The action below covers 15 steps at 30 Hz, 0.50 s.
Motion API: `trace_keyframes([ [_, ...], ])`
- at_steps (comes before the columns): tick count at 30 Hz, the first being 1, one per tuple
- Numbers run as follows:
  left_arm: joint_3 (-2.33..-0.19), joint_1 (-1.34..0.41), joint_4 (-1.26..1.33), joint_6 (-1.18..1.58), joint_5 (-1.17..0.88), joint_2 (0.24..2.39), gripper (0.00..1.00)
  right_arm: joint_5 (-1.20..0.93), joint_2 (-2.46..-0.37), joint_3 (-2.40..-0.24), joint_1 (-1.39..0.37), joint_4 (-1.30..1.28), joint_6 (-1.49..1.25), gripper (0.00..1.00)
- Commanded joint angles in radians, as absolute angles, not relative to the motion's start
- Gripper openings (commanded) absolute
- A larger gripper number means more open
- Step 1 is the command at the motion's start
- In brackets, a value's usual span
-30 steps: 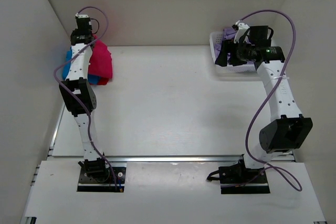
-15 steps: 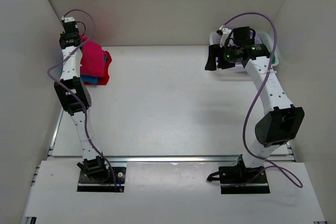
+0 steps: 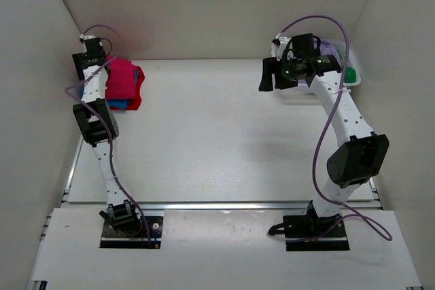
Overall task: Fold and stack the t-shirts
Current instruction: Put the neatly folded tshirt into the corner of the board with the left arm
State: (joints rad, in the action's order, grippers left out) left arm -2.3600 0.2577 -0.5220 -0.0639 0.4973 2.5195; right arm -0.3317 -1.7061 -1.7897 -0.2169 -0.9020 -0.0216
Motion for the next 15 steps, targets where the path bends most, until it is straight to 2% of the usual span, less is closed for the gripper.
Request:
trace_keyframes([
  [1, -2.408, 0.285, -0.503, -0.008, 0.545, 2.442, 0.89, -0.292, -1.697, -1.847, -0.239, -0.905, -0.038, 0.63],
  [4, -2.387, 0.288, -0.496, 0.026, 0.513, 2.347, 0.95, -0.256, -1.665, -1.829, -0.23, -0.908, -0.041, 0.68],
  [7, -2.333, 0.27, -0.506, 0.029, 0.436, 2.219, 0.99, -0.203, -1.611, -1.78, -0.215, -0.899, -0.054, 0.99],
  [9, -2.249, 0.256, -0.5, 0.043, 0.371, 2.117, 0.99, -0.19, -1.563, -1.712, -0.187, -0.877, -0.066, 0.99],
  [15, -1.753, 0.21, -0.425, 0.072, 0.221, 1.677, 0.99, -0.29, -1.424, -1.531, -0.023, -0.828, -0.124, 0.99],
])
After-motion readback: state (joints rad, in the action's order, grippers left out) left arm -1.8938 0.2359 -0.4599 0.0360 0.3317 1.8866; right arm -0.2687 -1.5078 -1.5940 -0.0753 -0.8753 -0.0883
